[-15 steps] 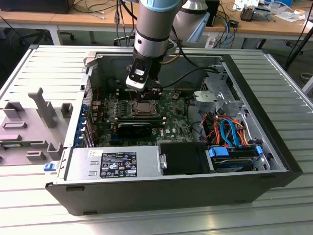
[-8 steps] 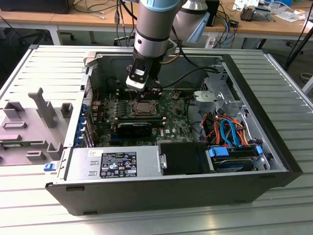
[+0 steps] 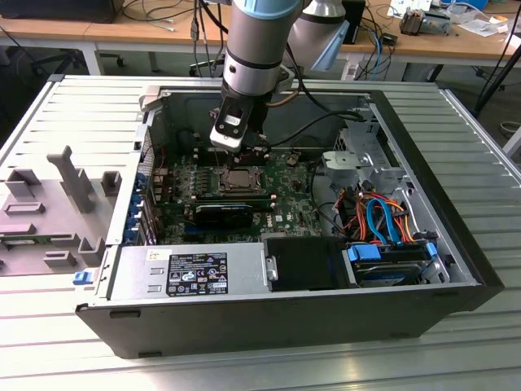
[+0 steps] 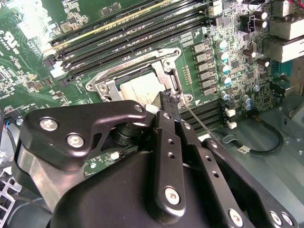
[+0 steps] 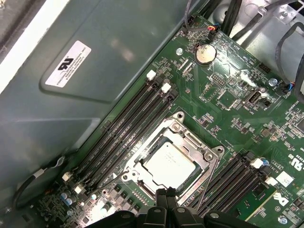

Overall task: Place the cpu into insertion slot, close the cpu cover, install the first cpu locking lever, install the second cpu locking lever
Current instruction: 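Install the first cpu locking lever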

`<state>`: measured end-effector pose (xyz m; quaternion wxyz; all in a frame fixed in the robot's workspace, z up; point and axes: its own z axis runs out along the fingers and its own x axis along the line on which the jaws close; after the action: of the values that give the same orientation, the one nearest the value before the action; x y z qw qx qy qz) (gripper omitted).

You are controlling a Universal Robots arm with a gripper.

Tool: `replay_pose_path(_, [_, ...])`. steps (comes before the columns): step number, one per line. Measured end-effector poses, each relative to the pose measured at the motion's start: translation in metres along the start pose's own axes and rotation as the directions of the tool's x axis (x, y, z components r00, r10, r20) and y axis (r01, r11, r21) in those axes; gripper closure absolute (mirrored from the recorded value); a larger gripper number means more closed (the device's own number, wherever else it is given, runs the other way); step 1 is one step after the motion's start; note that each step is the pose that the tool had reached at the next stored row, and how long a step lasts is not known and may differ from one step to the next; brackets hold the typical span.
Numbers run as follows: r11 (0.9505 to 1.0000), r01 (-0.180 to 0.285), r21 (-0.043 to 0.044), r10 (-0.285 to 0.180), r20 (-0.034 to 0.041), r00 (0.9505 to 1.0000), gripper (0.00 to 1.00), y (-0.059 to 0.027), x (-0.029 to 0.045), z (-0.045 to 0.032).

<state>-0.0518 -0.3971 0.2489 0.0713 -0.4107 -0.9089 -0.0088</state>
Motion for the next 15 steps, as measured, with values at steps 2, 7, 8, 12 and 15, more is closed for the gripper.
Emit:
replay_pose_path(2, [1.0000,0.001,0.0002,-0.001,0.0001,1.0000,0.89,0.0000,0.0000,0.0000])
replay_pose_path(7, [1.0000,0.004,0.0006,-0.004,0.0002,1.0000,0.89,0.0000,0.0000,0.0000])
replay_pose_path(8, [1.0000,0.005,0.0007,-0.005,0.0002,1.0000,0.89,0.0000,0.0000,0.0000])
replay_pose_path(12, [1.0000,0.009,0.0012,-0.009,0.0004,1.0000,0.89,0.0000,0.0000,0.0000])
replay_pose_path(15, [0.9999,0.011,0.0015,-0.011,0.0005,0.9999,0.89,0.0000,0.0000,0.0000])
